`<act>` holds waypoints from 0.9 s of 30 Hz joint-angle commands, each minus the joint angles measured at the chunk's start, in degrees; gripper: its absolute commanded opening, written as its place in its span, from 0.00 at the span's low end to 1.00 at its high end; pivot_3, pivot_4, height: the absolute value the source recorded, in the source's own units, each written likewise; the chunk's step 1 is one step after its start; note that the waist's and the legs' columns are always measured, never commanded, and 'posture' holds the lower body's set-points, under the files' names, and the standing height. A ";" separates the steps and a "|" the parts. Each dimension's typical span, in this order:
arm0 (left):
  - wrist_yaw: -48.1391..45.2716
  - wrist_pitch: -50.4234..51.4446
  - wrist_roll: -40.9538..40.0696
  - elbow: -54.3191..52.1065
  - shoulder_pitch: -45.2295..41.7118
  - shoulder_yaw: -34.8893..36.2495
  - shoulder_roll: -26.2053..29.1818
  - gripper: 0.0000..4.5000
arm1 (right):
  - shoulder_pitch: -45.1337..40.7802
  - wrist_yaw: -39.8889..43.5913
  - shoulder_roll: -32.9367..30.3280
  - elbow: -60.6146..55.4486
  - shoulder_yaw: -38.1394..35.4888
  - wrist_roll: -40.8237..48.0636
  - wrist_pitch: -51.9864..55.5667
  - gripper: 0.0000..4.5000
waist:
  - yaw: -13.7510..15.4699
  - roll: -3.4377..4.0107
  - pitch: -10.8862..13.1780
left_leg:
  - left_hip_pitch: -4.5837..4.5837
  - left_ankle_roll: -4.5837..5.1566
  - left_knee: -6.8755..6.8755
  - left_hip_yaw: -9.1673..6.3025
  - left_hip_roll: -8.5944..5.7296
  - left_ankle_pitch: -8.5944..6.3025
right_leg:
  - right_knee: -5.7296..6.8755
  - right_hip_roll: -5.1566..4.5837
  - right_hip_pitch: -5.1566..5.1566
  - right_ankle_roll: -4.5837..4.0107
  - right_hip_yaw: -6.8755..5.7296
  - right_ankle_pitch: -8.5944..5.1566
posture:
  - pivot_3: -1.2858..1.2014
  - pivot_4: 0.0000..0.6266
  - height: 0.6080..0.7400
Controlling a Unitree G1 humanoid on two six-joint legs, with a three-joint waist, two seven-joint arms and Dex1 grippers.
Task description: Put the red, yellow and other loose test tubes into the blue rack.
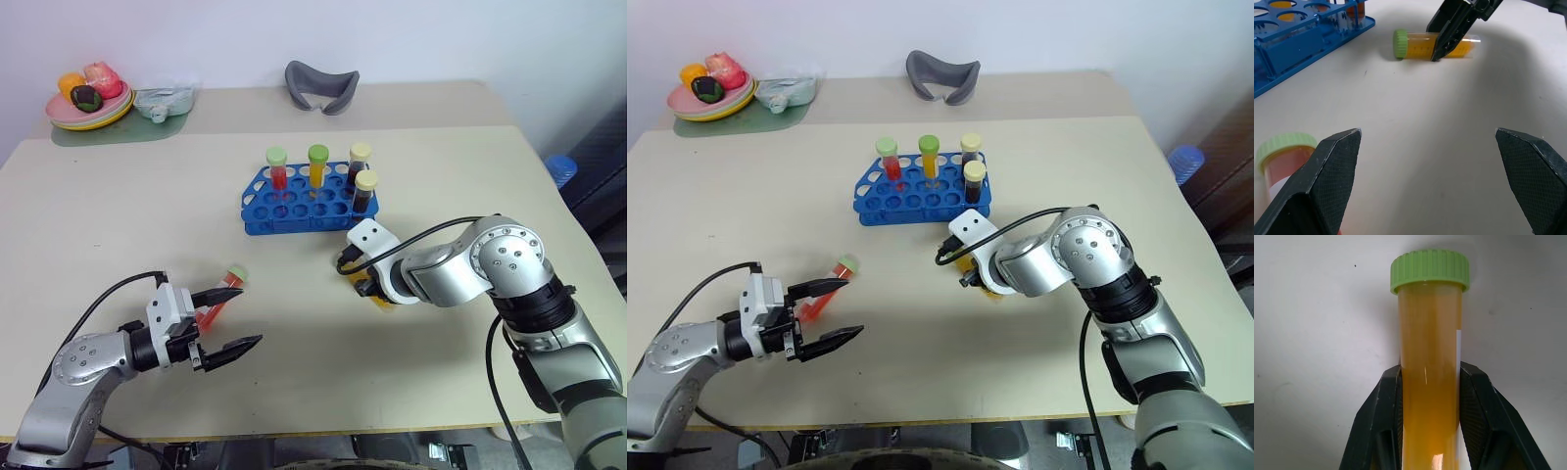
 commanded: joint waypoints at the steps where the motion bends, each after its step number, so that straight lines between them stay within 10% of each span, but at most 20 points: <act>1: 1.04 -0.60 -0.49 -1.13 0.26 1.02 -0.65 1.00 | -2.48 7.15 0.76 -8.10 -2.89 -8.00 -6.11 0.27 | -0.02 0.04 0.02 | -0.05 0.00 0.00 0.00 0.00 0.00 | 0.00 0.00 -0.05 0.00 0.00 0.00 | 0.52 0.24 1.00; 11: 7.10 1.79 -4.27 -1.79 -1.92 5.47 -3.38 1.00 | 3.82 40.32 7.86 -10.64 -1.82 -47.77 -52.11 0.27 | 0.04 0.02 0.01 | -0.49 -0.01 0.04 -0.03 0.01 0.01 | 0.02 -0.01 -0.49 0.03 -0.06 0.02 | 0.52 0.24 1.00; 27: 17.20 2.54 -5.52 -2.32 -8.02 4.63 -11.55 1.00 | 10.67 50.03 29.20 22.20 -2.97 -77.48 -93.57 0.27 | -0.08 0.03 0.02 | -0.43 -0.11 0.05 -0.03 0.00 0.06 | 0.14 -0.01 -0.48 0.03 -0.06 0.04 | 0.52 0.24 1.00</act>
